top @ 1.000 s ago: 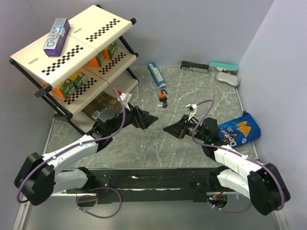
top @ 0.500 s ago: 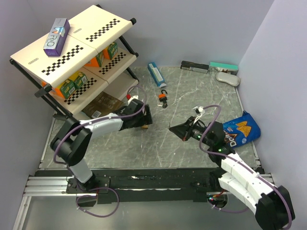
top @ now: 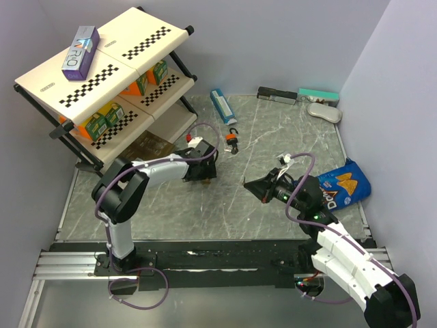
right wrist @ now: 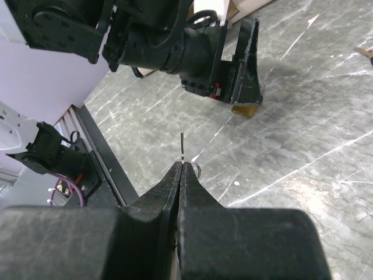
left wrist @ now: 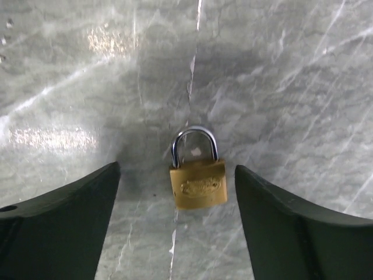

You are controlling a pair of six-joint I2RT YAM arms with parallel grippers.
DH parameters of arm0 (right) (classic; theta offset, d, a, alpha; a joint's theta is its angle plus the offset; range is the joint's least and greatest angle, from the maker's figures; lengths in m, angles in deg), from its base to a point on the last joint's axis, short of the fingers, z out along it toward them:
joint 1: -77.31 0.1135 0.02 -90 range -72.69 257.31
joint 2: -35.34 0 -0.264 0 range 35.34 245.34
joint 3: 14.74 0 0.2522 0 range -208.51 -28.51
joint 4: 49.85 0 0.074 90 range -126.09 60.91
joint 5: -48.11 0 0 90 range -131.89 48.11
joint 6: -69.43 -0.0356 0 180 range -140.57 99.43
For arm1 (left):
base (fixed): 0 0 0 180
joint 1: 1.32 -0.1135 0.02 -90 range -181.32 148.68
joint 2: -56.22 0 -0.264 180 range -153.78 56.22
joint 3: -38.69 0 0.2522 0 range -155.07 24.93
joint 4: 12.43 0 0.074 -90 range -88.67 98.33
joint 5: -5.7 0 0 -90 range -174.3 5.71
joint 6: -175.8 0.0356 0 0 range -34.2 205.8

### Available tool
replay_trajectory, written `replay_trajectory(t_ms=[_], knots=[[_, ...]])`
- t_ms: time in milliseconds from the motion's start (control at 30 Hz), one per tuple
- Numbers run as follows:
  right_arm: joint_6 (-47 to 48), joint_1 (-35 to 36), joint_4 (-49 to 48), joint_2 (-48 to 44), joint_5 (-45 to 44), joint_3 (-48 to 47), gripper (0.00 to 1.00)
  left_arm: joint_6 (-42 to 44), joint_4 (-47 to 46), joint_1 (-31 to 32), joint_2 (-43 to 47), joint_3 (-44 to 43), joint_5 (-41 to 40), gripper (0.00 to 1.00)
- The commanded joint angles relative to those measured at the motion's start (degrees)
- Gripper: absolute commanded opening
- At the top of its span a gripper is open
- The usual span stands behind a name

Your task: Unlock with the key

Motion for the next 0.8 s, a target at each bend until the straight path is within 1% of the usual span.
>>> replay_trajectory(t_ms=[0,100,167,333,500,700,767], knots=[[1.62,-0.32,-0.12,-0.59,0.72,-0.26,0.00,1.41,3.71,1.08,-2.57,-3.02,-2.34,0.82],[1.27,-0.32,-1.17,-0.33,1.33,0.26,0.00,2.03,4.95,1.61,-3.54,-3.81,-2.35,0.79],[0.75,-0.32,-2.05,-0.16,1.42,0.62,0.00,2.29,6.00,2.22,-4.68,-4.51,-2.26,0.75],[-0.39,-0.32,-3.72,0.37,2.39,1.23,0.00,2.73,9.34,4.50,-6.79,-6.71,-4.19,0.73],[-0.40,-0.32,-3.29,-0.07,2.30,1.15,0.00,2.47,9.53,4.77,-7.32,-6.19,-2.35,0.72],[-0.40,-0.32,-3.02,-0.59,2.04,1.41,0.00,2.73,10.40,4.86,-8.72,-6.01,-2.43,0.66],[-0.57,-0.32,-3.02,-0.77,2.12,1.50,0.00,3.08,10.14,4.69,-8.73,-5.58,-2.35,0.60]])
